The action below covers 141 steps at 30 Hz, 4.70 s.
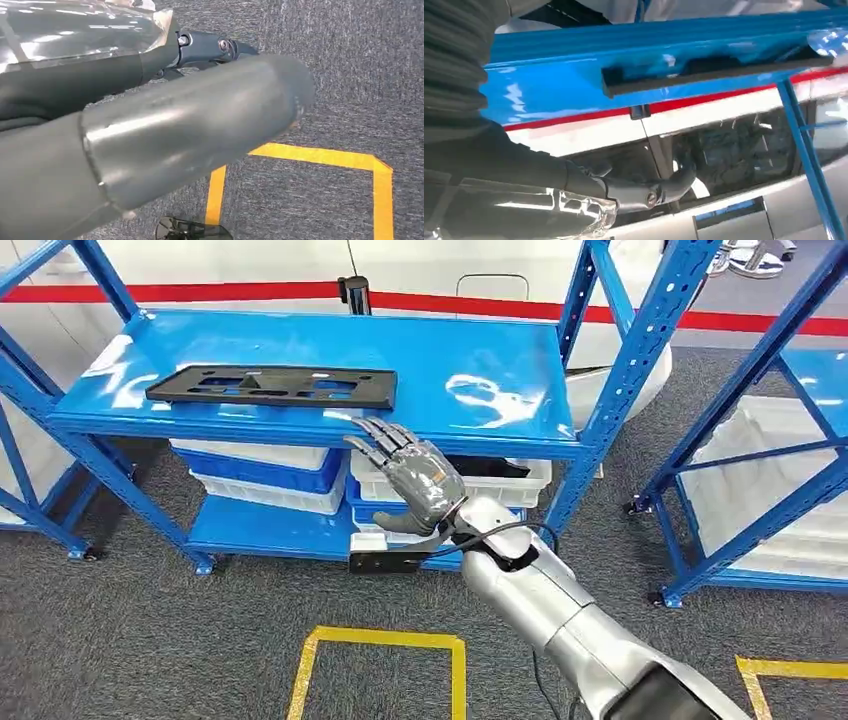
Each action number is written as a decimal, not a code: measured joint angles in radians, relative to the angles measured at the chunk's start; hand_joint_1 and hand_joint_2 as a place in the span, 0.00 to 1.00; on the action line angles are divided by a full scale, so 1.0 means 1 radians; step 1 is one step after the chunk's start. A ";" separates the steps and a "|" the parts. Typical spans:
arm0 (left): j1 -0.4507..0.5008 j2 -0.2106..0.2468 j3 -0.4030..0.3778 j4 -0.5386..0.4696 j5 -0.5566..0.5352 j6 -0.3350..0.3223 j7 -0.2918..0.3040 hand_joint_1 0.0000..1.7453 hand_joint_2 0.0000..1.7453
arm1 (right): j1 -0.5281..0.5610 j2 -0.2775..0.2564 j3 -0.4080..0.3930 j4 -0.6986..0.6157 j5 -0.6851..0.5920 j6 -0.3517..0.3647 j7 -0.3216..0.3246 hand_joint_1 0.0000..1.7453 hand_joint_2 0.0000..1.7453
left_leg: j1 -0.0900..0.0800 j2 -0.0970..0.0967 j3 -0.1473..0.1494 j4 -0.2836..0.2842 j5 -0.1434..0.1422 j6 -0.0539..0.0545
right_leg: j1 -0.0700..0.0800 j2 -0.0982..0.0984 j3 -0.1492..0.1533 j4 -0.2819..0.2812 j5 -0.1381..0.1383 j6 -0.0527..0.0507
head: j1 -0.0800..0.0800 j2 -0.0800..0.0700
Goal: Take the parts from the cabinet and place them on the table.
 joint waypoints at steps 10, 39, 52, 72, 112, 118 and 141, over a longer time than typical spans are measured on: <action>-0.002 0.004 0.011 0.000 -0.008 -0.004 0.026 0.00 0.00 | -0.051 0.037 0.031 0.221 0.118 -0.048 0.103 0.00 1.00 | 0.000 0.000 -0.001 0.001 0.001 0.000 | 0.000 -0.001 -0.001 0.000 0.001 -0.002 | 0.000 0.000; -0.002 0.014 0.014 0.005 -0.011 -0.002 0.055 0.00 0.00 | -0.082 0.047 -0.030 0.200 0.154 -0.041 0.092 0.00 1.00 | 0.003 -0.001 -0.004 -0.002 -0.001 0.025 | -0.002 0.000 -0.003 0.017 0.016 0.022 | 0.000 0.000; -0.004 0.011 0.014 0.007 -0.014 0.007 0.061 0.00 0.00 | -0.071 0.035 -0.041 0.179 0.161 -0.042 0.098 0.00 1.00 | 0.010 0.008 0.001 0.004 -0.014 -0.012 | -0.010 -0.005 -0.093 0.032 0.051 0.001 | -0.002 0.000; -0.007 0.014 0.018 0.009 -0.015 0.010 0.061 0.00 0.00 | -0.096 0.068 -0.044 0.155 0.179 -0.042 0.100 0.00 1.00 | 0.010 -0.006 -0.070 -0.004 0.063 0.018 | 0.014 0.010 -0.086 0.095 -0.018 -0.016 | -0.002 0.000; -0.021 0.000 0.019 0.011 -0.037 0.007 0.082 0.00 0.00 | -0.097 0.187 0.071 0.195 0.280 -0.021 0.171 0.00 1.00 | -0.003 -0.016 -0.049 0.016 0.022 0.005 | 0.016 0.004 -0.093 0.015 0.062 -0.011 | -0.004 0.000; -0.021 0.001 0.019 0.012 -0.037 0.008 0.082 0.00 0.00 | -0.103 0.202 0.074 0.196 0.281 -0.021 0.171 0.00 1.00 | 0.014 -0.012 -0.071 0.085 -0.029 -0.030 | 0.000 0.006 -0.077 0.003 0.069 -0.043 | -0.010 0.000; -0.024 0.004 0.019 0.014 -0.042 0.011 0.083 0.00 0.00 | -0.109 0.209 0.084 0.213 0.296 -0.016 0.193 0.00 1.00 | 0.015 -0.018 -0.019 0.009 0.006 0.009 | 0.006 0.007 -0.145 0.095 0.049 0.012 | -0.003 0.000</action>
